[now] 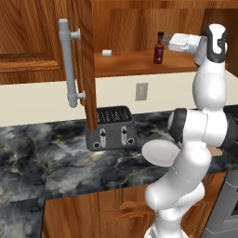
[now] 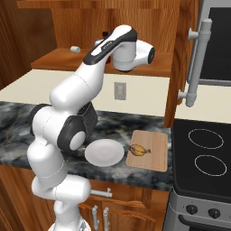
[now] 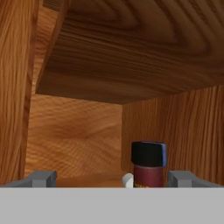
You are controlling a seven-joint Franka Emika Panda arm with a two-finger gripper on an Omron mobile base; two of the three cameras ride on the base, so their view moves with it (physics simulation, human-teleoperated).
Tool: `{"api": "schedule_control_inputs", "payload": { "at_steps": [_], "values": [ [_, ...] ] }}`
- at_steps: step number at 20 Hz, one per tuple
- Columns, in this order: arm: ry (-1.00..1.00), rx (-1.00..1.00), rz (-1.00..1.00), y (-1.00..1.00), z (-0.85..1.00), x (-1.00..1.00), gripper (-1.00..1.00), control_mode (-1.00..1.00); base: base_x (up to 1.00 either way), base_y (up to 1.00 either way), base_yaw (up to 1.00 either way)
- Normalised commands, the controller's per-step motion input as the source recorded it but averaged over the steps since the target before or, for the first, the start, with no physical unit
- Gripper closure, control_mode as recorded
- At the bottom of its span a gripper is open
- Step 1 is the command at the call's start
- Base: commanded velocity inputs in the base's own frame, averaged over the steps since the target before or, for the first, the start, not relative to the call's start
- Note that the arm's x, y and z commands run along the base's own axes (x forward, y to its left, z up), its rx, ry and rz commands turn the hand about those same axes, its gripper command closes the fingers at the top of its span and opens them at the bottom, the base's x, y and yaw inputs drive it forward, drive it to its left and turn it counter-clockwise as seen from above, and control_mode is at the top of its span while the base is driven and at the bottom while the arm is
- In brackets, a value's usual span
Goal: Pick the chicken drumstick from the plate and place it on the cutting board. Then pick the condiment bottle from the cabinet and place it next to the cutting board.
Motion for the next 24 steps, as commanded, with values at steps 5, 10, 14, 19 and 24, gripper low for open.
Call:
{"api": "schedule_control_inputs", "payload": {
  "at_steps": [5, 10, 14, 19, 24],
  "values": [
    [0.00, 0.00, 0.00, 0.00, -0.04, 0.06, -1.00, -1.00, 0.00, 0.00, 0.00],
    [0.00, 0.00, 0.00, -0.02, -0.03, 0.08, -1.00, -1.00, 0.00, 0.00, 0.00],
    [0.00, 0.00, 0.00, -0.01, 0.00, 0.10, -1.00, -1.00, 0.00, 0.00, 0.00],
    [0.00, 0.00, 0.00, -0.01, 0.00, 0.13, -1.00, -1.00, 0.00, 0.00, 0.00],
    [0.00, 0.00, 0.00, -0.03, 0.00, 0.14, -1.00, -1.00, 0.00, 0.00, 0.00]
  ]
}}
